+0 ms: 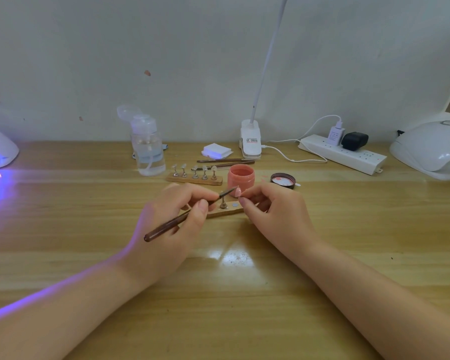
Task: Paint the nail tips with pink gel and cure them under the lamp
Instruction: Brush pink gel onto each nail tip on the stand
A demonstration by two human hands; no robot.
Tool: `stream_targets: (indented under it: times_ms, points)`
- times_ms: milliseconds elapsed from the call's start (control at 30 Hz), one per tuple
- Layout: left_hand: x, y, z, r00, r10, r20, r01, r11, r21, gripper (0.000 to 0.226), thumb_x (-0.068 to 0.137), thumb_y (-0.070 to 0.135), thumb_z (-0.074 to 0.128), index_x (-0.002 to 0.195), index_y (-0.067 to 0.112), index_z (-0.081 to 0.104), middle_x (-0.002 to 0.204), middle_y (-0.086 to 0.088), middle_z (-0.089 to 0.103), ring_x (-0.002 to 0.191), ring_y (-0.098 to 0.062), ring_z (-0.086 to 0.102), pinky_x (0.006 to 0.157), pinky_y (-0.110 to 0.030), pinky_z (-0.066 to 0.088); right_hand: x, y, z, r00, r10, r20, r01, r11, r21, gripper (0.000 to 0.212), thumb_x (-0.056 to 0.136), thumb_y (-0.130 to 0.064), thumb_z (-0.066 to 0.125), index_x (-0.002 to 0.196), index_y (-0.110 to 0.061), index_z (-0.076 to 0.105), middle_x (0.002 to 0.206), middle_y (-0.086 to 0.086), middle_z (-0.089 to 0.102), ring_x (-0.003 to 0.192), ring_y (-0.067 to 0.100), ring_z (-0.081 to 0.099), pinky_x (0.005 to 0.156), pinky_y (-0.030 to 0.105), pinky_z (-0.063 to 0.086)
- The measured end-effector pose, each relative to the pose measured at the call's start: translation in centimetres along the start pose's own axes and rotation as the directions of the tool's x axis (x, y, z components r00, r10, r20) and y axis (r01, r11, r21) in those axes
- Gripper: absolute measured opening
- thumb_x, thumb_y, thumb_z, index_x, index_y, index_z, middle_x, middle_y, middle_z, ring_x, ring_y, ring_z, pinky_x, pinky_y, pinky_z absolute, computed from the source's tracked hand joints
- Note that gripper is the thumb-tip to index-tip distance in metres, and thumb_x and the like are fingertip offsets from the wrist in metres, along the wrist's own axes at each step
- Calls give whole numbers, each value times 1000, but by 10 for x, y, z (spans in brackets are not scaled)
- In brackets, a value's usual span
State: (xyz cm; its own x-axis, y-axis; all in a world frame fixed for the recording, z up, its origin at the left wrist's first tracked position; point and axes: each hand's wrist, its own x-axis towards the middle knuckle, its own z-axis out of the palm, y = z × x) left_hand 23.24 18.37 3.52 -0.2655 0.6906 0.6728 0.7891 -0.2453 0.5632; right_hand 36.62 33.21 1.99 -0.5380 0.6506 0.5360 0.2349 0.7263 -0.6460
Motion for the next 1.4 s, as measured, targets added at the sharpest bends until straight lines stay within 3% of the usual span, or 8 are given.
stream_targets:
  times_ms: [133, 300, 500, 700, 933, 1067, 1300, 1400]
  points:
    - [0, -1, 1, 999, -19, 45, 18, 1000, 25, 24, 87, 35, 45, 101, 35, 65, 93, 20, 68, 90, -1, 59, 80, -11, 41, 0, 0, 0, 1000, -11, -5, 11, 1000, -8, 9, 83, -16, 71, 80, -24, 70, 63, -21, 59, 62, 1, 57, 59, 9, 42]
    - [-2, 1, 0, 1000, 22, 13, -22, 1000, -18, 21, 84, 28, 46, 91, 29, 65, 86, 12, 69, 86, -7, 60, 78, -17, 44, 0, 0, 0, 1000, -1, -5, 1, 1000, -6, 7, 84, -17, 71, 80, -23, 70, 62, -19, 59, 63, 4, 58, 59, 13, 44]
    - [0, 1, 3, 997, -62, 35, 62, 998, 10, 21, 90, 24, 53, 103, 35, 66, 91, 17, 69, 85, 3, 59, 76, -5, 39, 0, 0, 0, 1000, -1, -2, 1, 1000, -8, 6, 84, -17, 71, 82, -23, 71, 64, -19, 60, 62, 5, 59, 60, 15, 46]
    - [-2, 2, 0, 999, -34, 16, 35, 997, -68, 23, 85, 31, 45, 90, 28, 67, 87, 13, 70, 87, -6, 65, 77, -17, 46, 0, 0, 0, 1000, 11, -1, -11, 1000, -9, 6, 84, -18, 70, 81, -23, 70, 63, -19, 60, 63, 5, 59, 61, 15, 46]
    - [0, 2, 2, 995, -93, 32, 95, 992, -79, 20, 90, 23, 54, 99, 33, 68, 90, 15, 71, 83, 1, 62, 73, -7, 42, 0, -1, -1, 1000, -3, 3, 3, 1000, 0, 3, 85, -18, 70, 86, -19, 72, 65, -19, 60, 63, 7, 60, 62, 16, 46]
    - [-1, 2, 0, 997, -73, 24, 76, 992, -103, 20, 84, 33, 46, 90, 34, 65, 89, 15, 71, 87, -3, 64, 76, -13, 44, 0, -1, 0, 1000, -11, -2, 11, 1000, -14, 2, 86, -19, 70, 85, -19, 72, 63, -20, 58, 62, 5, 58, 61, 13, 43]
    - [2, 3, 1, 996, -83, 37, 85, 995, -57, 23, 87, 20, 54, 96, 38, 66, 89, 25, 68, 83, 6, 59, 76, -5, 39, 0, 0, -1, 999, -5, 33, 4, 999, 34, 6, 90, -17, 67, 92, -16, 72, 73, -18, 62, 69, 11, 64, 69, 25, 49]
    - [1, 0, 0, 994, -108, 29, 110, 991, -80, 23, 85, 19, 54, 92, 36, 66, 89, 20, 69, 84, 1, 60, 76, -6, 40, 1, 0, -1, 999, 9, 39, -11, 999, 48, 9, 92, -23, 64, 90, -17, 70, 73, -8, 65, 69, 16, 65, 67, 25, 47]
